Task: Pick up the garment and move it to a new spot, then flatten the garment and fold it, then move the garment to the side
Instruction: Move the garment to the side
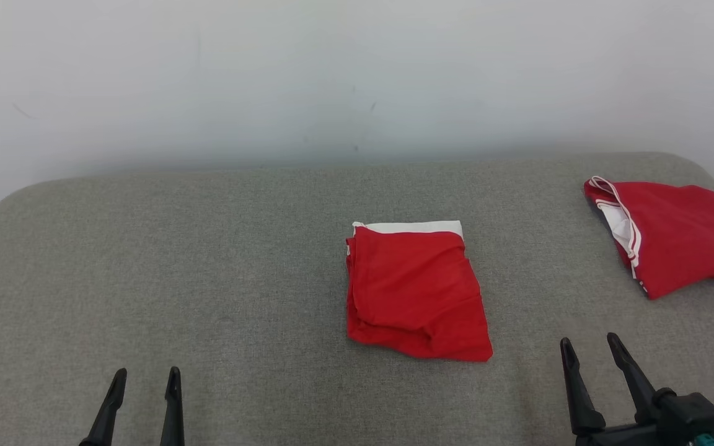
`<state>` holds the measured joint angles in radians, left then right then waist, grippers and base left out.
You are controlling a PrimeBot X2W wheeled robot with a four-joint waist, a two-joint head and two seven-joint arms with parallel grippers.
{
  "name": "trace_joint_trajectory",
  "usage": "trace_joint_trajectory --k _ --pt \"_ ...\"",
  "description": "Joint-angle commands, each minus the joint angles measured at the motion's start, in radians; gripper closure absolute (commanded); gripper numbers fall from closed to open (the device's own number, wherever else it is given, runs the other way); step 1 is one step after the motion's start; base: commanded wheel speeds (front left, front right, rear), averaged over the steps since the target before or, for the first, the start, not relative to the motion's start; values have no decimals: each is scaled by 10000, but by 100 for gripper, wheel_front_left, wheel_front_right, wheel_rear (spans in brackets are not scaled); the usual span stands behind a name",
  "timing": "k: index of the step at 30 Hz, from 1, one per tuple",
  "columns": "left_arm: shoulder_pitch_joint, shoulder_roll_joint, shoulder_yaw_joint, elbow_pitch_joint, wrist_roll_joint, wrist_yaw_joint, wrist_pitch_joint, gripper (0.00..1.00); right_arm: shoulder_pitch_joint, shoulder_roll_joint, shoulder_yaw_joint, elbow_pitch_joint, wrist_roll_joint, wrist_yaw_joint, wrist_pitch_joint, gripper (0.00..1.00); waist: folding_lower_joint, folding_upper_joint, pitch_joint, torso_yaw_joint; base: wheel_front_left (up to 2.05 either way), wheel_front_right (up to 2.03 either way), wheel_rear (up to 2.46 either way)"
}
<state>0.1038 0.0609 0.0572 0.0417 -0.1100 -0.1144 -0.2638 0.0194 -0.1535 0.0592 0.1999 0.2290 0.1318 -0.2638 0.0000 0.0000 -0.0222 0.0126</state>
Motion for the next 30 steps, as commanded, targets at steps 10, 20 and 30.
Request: trace_joint_trajectory --k 10,20,30 --pt "-315 -28 -118 41 -122 110 -1 0 -1855 -783 874 887 -241 -30 699 0 0 0 386 329 0 0 0" --pt "-918 -76 -497 157 -265 169 0 0 -4463 -1128 1497 2967 70 -30 1536 0 0 0 1387 972 0 0 0" --pt "-1717 -102 -971 327 -328 248 -1 0 -6369 -1122 2204 5744 439 -30 1625 0 0 0 2208 1558 0 0 0"
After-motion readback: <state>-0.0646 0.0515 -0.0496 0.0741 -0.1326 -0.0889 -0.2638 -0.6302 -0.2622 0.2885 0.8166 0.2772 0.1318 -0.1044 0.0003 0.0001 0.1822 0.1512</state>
